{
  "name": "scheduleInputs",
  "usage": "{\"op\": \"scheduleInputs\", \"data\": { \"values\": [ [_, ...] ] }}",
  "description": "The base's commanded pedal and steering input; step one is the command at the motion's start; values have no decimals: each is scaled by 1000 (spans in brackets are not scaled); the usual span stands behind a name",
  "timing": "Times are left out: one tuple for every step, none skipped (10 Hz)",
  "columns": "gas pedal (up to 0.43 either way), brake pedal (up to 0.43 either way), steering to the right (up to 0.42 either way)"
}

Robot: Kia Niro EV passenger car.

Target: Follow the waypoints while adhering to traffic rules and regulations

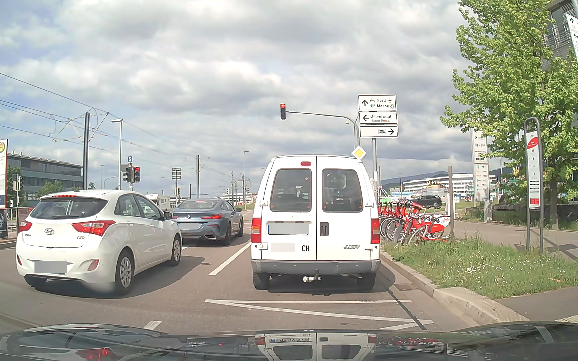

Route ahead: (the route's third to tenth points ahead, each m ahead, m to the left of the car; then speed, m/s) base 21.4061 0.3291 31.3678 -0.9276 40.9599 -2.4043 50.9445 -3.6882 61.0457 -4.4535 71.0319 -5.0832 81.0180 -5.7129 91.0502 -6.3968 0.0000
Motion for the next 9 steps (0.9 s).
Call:
{"op": "scheduleInputs", "data": {
  "values": [
    [0, 201, 1],
    [0, 201, 1],
    [0, 201, 1],
    [0, 195, 1],
    [0, 201, 1],
    [0, 201, 1],
    [0, 201, 1],
    [0, 201, 1],
    [0, 201, 1]
  ]
}}
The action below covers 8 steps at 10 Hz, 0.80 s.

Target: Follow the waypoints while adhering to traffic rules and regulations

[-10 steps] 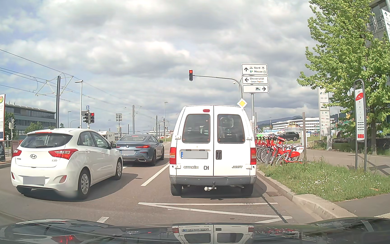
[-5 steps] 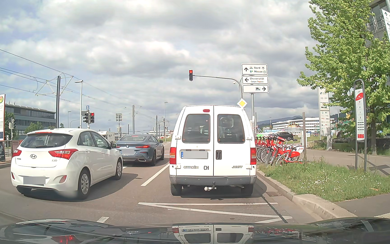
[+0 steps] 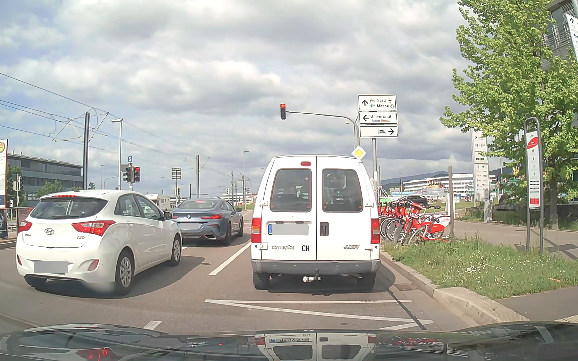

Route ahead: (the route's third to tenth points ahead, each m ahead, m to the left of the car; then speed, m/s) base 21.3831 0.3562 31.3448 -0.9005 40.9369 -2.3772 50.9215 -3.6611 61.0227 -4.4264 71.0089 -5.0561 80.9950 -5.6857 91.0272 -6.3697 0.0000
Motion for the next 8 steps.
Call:
{"op": "scheduleInputs", "data": {
  "values": [
    [0, 201, 1],
    [0, 201, 1],
    [0, 201, 1],
    [0, 201, 1],
    [0, 201, 1],
    [0, 201, 1],
    [0, 201, 1],
    [0, 201, 1]
  ]
}}
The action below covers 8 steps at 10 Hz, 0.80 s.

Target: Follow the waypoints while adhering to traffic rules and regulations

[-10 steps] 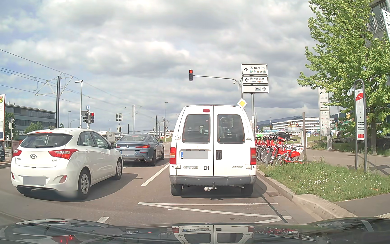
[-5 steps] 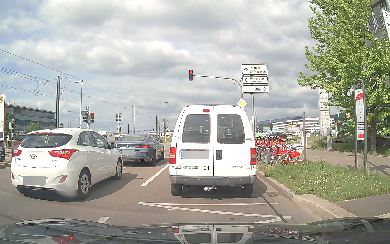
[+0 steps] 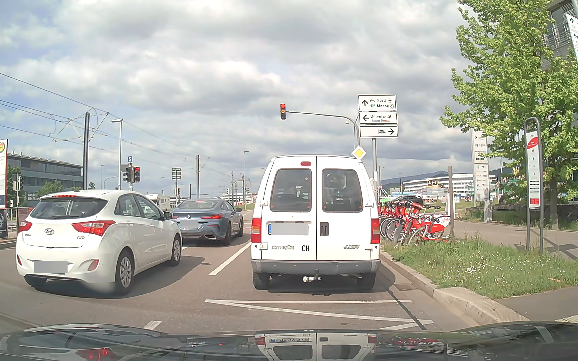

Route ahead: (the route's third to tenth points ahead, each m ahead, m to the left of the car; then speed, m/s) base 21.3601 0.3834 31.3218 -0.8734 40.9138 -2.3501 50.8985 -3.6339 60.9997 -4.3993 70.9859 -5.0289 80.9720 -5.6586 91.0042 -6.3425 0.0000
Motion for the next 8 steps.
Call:
{"op": "scheduleInputs", "data": {
  "values": [
    [0, 201, 1],
    [0, 201, 1],
    [0, 201, 1],
    [0, 201, 1],
    [0, 201, 1],
    [0, 201, 1],
    [0, 201, 1],
    [0, 201, 1]
  ]
}}
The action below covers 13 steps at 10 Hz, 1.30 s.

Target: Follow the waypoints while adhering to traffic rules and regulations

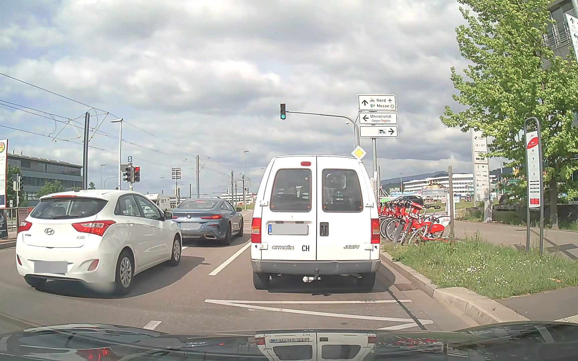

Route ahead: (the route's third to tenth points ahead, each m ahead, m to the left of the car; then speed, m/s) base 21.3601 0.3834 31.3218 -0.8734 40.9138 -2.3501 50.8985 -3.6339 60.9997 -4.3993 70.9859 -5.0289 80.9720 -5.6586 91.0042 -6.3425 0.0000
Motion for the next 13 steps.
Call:
{"op": "scheduleInputs", "data": {
  "values": [
    [0, 201, 1],
    [0, 201, 1],
    [0, 201, 1],
    [0, 201, 1],
    [0, 201, 1],
    [0, 201, 1],
    [0, 201, 1],
    [0, 201, 1],
    [0, 201, 1],
    [0, 201, 1],
    [0, 201, 1],
    [0, 201, 1],
    [0, 201, 1]
  ]
}}
